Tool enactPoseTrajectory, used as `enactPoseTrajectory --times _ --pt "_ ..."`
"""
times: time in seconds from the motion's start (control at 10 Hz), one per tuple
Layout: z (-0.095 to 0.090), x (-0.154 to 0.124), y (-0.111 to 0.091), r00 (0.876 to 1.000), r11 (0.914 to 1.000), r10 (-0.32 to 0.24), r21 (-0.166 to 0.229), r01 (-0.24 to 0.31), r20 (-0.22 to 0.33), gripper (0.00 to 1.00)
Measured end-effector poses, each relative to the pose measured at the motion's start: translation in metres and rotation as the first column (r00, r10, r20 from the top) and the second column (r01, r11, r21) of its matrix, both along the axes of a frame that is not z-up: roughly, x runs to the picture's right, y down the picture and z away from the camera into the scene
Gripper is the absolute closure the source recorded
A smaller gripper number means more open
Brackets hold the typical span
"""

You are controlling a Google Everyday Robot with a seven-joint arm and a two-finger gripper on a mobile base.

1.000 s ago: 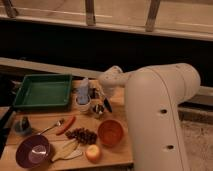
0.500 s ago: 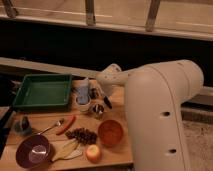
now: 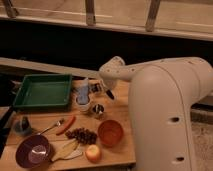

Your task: Place brush in purple bowl

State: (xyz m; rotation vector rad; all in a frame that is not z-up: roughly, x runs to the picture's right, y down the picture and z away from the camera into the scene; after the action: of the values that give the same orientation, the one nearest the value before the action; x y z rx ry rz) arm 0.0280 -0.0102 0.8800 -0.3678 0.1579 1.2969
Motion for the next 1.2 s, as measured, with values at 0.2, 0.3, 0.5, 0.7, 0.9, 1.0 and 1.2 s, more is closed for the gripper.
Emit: enactPoseTrajectory --times 0.2,0.3,0.5,0.7,0.9,1.0,1.2 --pt "-0.018 0.004 -0.024 1.000 0.9996 0.015 0.022 -0.016 0.009 0.88" --pt "-0.027 0.006 -0.033 1.000 0.9992 0.023 0.031 -0.023 0.019 0.88" --pt "-0.048 0.005 -0.047 0.998 0.9981 0.026 0.054 -0.029 0.054 0.88" --pt "-0.061 0.003 -0.050 0.993 0.9974 0.031 0.062 -0.038 0.115 0.88" --pt "-0.075 -0.005 -0.049 0.983 0.9972 0.025 0.065 -0.038 0.181 0.88" --pt "-0.084 -0.013 -0.047 0.975 0.9973 0.011 0.068 -0.027 0.222 0.88" --pt "-0.110 -0.041 -0.044 0.946 0.9964 -0.032 0.085 0.005 0.323 0.88"
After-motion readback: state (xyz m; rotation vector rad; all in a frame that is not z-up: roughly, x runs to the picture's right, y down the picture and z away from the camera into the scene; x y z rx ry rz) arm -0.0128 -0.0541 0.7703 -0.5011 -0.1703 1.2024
